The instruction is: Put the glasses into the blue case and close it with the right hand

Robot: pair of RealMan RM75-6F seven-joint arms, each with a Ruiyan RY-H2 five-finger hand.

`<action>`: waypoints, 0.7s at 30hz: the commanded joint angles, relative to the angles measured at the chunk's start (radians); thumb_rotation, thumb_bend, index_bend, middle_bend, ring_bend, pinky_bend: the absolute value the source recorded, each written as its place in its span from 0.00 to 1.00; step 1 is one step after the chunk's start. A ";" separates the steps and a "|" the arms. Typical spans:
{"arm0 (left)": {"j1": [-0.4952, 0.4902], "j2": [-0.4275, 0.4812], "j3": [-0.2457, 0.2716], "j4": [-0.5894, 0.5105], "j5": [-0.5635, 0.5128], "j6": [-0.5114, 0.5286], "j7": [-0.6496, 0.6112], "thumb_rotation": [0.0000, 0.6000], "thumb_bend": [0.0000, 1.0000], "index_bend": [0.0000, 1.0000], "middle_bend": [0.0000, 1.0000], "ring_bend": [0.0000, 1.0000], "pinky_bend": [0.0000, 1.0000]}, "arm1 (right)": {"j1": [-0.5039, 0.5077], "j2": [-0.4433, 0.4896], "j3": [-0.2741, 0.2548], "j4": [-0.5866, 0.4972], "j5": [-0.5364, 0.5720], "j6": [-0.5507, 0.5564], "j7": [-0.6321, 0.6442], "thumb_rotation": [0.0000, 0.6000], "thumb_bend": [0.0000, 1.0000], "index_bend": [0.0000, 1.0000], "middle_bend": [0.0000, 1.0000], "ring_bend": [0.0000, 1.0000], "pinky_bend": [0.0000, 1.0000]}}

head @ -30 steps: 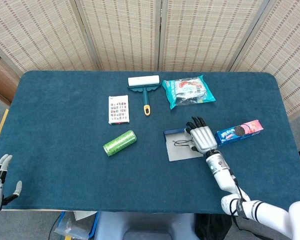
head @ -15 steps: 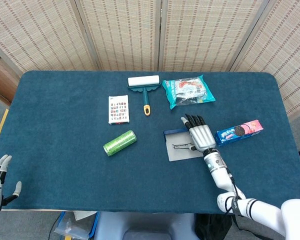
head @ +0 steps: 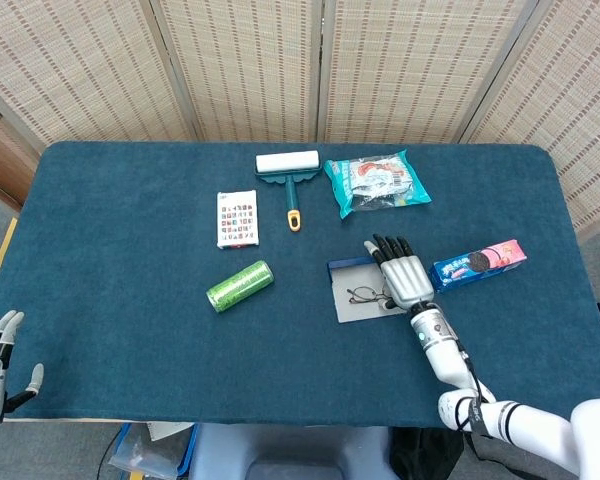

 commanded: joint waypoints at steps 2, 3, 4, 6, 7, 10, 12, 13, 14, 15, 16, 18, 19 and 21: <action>0.002 -0.002 0.000 0.002 0.001 0.004 -0.005 1.00 0.41 0.00 0.00 0.00 0.00 | -0.012 0.028 -0.012 -0.038 0.011 0.011 -0.022 1.00 0.04 0.00 0.00 0.00 0.00; 0.002 -0.002 0.000 0.003 0.002 0.003 -0.006 1.00 0.41 0.00 0.00 0.00 0.00 | -0.013 0.029 -0.010 -0.039 0.019 0.012 -0.026 1.00 0.04 0.00 0.00 0.00 0.00; 0.002 -0.003 0.001 0.004 0.003 0.002 -0.007 1.00 0.41 0.00 0.00 0.00 0.00 | -0.011 0.029 -0.007 -0.037 0.032 0.008 -0.032 1.00 0.04 0.00 0.00 0.00 0.00; 0.003 -0.004 0.002 0.006 0.004 0.003 -0.008 1.00 0.41 0.00 0.00 0.00 0.00 | -0.001 0.023 0.000 -0.027 0.050 -0.002 -0.044 1.00 0.04 0.00 0.00 0.00 0.00; 0.004 -0.004 0.002 0.007 0.004 0.004 -0.009 1.00 0.41 0.00 0.00 0.00 0.00 | 0.006 0.019 0.004 -0.020 0.058 -0.007 -0.051 1.00 0.04 0.00 0.00 0.00 0.00; 0.008 -0.003 0.001 0.010 0.000 0.008 -0.016 1.00 0.41 0.00 0.00 0.00 0.00 | 0.033 0.000 0.017 0.001 0.091 -0.032 -0.080 1.00 0.04 0.00 0.00 0.00 0.00; 0.010 -0.002 0.001 0.013 -0.002 0.009 -0.018 1.00 0.41 0.00 0.00 0.00 0.00 | 0.049 -0.009 0.023 0.012 0.110 -0.045 -0.098 1.00 0.04 0.00 0.00 0.00 0.00; 0.012 -0.002 0.002 0.015 -0.003 0.010 -0.019 1.00 0.41 0.00 0.00 0.00 0.00 | 0.057 -0.014 0.026 0.018 0.119 -0.050 -0.108 1.00 0.04 0.00 0.00 0.00 0.00; 0.013 -0.002 0.001 0.016 -0.003 0.011 -0.022 1.00 0.41 0.00 0.00 0.00 0.00 | 0.067 -0.021 0.031 0.025 0.130 -0.055 -0.118 1.00 0.04 0.00 0.00 0.00 0.00; 0.014 -0.002 0.001 0.017 -0.004 0.013 -0.024 1.00 0.41 0.00 0.00 0.00 0.00 | 0.074 -0.025 0.035 0.030 0.136 -0.058 -0.123 1.00 0.04 0.00 0.00 0.00 0.00; 0.015 -0.002 0.001 0.018 -0.005 0.013 -0.025 1.00 0.41 0.00 0.00 0.00 0.00 | 0.083 -0.031 0.039 0.037 0.143 -0.061 -0.130 1.00 0.04 0.00 0.00 0.00 0.00; 0.016 -0.002 0.001 0.020 -0.006 0.014 -0.026 1.00 0.41 0.00 0.00 0.00 0.00 | 0.097 -0.039 0.045 0.049 0.152 -0.066 -0.136 1.00 0.04 0.00 0.00 0.00 0.00; 0.017 -0.001 0.000 0.020 -0.007 0.014 -0.026 1.00 0.41 0.00 0.00 0.00 0.00 | 0.103 -0.043 0.049 0.056 0.157 -0.069 -0.138 1.00 0.04 0.00 0.00 0.00 0.00; 0.017 0.000 -0.001 0.020 -0.007 0.014 -0.026 1.00 0.41 0.00 0.00 0.00 0.00 | 0.118 -0.053 0.056 0.073 0.170 -0.076 -0.142 1.00 0.03 0.00 0.00 0.00 0.00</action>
